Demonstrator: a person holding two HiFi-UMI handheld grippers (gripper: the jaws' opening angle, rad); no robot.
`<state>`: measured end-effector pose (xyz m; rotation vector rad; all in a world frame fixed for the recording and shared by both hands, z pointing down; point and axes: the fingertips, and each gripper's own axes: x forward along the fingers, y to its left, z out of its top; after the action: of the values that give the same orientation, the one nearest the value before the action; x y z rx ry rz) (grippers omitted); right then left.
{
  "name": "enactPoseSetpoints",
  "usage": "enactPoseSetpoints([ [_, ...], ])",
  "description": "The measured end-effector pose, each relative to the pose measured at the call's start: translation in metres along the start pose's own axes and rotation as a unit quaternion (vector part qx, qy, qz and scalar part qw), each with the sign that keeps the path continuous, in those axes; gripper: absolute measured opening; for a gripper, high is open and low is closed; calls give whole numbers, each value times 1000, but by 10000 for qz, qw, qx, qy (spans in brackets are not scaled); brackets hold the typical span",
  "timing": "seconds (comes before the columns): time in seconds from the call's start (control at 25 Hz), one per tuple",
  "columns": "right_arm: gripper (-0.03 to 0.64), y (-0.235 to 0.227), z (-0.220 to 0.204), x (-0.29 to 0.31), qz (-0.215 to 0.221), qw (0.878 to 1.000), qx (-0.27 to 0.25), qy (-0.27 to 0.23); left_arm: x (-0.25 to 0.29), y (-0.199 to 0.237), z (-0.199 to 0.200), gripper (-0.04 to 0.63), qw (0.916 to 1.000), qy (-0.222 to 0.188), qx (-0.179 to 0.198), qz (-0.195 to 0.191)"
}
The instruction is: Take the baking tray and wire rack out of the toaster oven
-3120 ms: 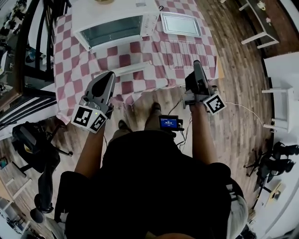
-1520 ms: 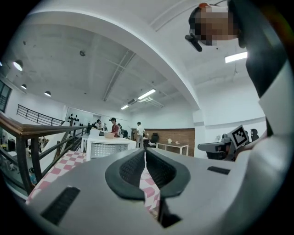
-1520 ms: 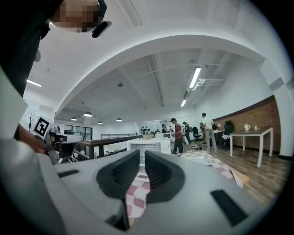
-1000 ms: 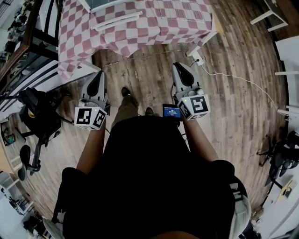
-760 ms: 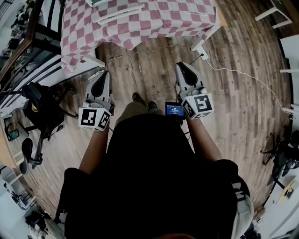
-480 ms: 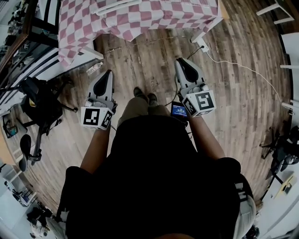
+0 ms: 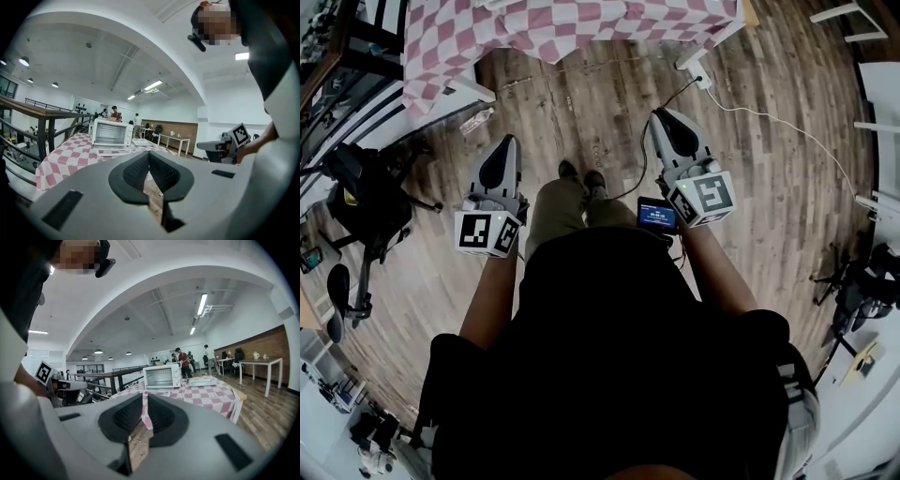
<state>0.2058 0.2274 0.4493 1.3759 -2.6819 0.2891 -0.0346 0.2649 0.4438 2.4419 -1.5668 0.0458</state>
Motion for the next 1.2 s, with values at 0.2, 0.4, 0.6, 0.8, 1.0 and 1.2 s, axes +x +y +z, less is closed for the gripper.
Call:
enactPoseSetpoints([
  [0.2,37,7,4,6,16,10000,-41,-33,-7,2,-5,-11,10000,-2,-10,-83],
  [0.4,37,10,9,2,43,10000,-6,-69,-7,-1,6,-11,9998,-154,107,-71],
  [0.6,32,14,18,0,17,9997,-75,-221,-8,-7,20,-11,9992,-296,225,-159],
  [0.8,31,11,23,-5,2,9993,-136,-341,-10,-13,26,-11,9987,-383,280,-170],
  [1.0,31,-1,26,-13,-101,9991,-27,-420,-9,-19,30,-11,9988,-360,297,-143],
  [1.2,31,-8,21,-11,-107,9991,55,-397,-6,-16,34,-11,9990,-330,281,-68],
])
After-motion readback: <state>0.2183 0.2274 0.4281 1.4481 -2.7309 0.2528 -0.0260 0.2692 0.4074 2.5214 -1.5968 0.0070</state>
